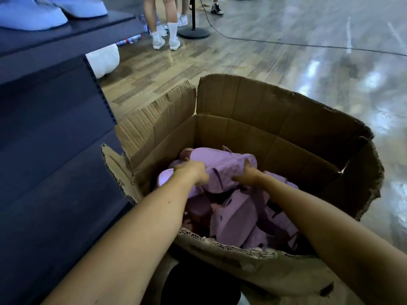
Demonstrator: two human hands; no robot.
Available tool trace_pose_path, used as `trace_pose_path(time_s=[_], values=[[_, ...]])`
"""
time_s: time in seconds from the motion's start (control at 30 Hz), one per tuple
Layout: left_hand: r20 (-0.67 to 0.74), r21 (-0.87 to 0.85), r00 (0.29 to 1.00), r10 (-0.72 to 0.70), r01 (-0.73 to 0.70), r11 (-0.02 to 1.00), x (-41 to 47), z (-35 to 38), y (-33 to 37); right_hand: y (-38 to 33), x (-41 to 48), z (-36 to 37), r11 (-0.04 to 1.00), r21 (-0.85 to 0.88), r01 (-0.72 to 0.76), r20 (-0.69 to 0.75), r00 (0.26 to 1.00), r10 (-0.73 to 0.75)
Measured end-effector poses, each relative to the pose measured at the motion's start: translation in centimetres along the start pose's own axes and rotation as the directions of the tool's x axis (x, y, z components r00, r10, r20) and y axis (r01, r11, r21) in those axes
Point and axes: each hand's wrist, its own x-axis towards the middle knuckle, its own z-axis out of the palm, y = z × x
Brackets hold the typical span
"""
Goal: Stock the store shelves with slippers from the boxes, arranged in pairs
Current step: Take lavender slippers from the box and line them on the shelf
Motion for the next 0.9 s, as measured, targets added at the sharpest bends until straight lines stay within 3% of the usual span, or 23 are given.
trace_pose_path(time_s=[0.2, 0.47, 0.53, 0.6, 0.67, 0.73, 0.8, 0.83, 0.9], values=[[0.023, -0.097, 0.999, 0.034, -0.032, 0.995, 0.3, -0.3, 0.2, -0.3, 1.2, 0.5, 0.96, 0.276, -0.042, 0.097, 0.995, 0.016], [0.028, -0.148, 0.999, -0.024, 0.028, 0.989, 0.4, -0.1, 0.2, -0.4, -0.5, 2.3, 0.945, 0.326, -0.006, 0.079, 0.997, -0.021], [0.026, -0.219, 0.998, -0.053, 0.057, 0.974, 0.1, -0.2, 0.2, -1.5, -1.3, 2.5, 0.879, 0.47, 0.081, -0.024, 0.997, -0.079], [0.052, -0.34, 0.997, -0.053, 0.068, 0.938, 0.0, 0.0, 0.1, -3.1, -2.4, 2.5, 0.732, 0.673, 0.105, -0.072, 0.994, -0.076], [0.012, -0.39, 1.0, -0.014, 0.017, 0.921, -0.3, 0.3, 0.0, -4.4, -3.8, 2.6, 0.55, 0.835, -0.018, 0.059, 0.997, -0.057], [-0.053, -0.426, 0.998, -0.014, -0.009, 0.905, -0.7, 0.5, -0.1, -4.8, -4.8, 2.9, 0.478, 0.873, -0.093, 0.138, 0.989, -0.059], [-0.09, -0.462, 0.993, -0.073, 0.023, 0.887, -0.9, 0.7, -0.4, -5.0, -5.6, 2.8, 0.492, 0.869, -0.06, 0.117, 0.99, -0.085], [-0.105, -0.472, 0.989, -0.108, 0.046, 0.88, -1.4, 0.5, -0.4, -5.0, -5.9, 2.6, 0.552, 0.834, 0.001, 0.063, 0.993, -0.098], [-0.168, -0.474, 0.976, -0.138, 0.043, 0.879, -1.6, 0.5, -0.6, -4.7, -6.0, 1.8, 0.801, 0.564, 0.2, -0.113, 0.98, -0.165]])
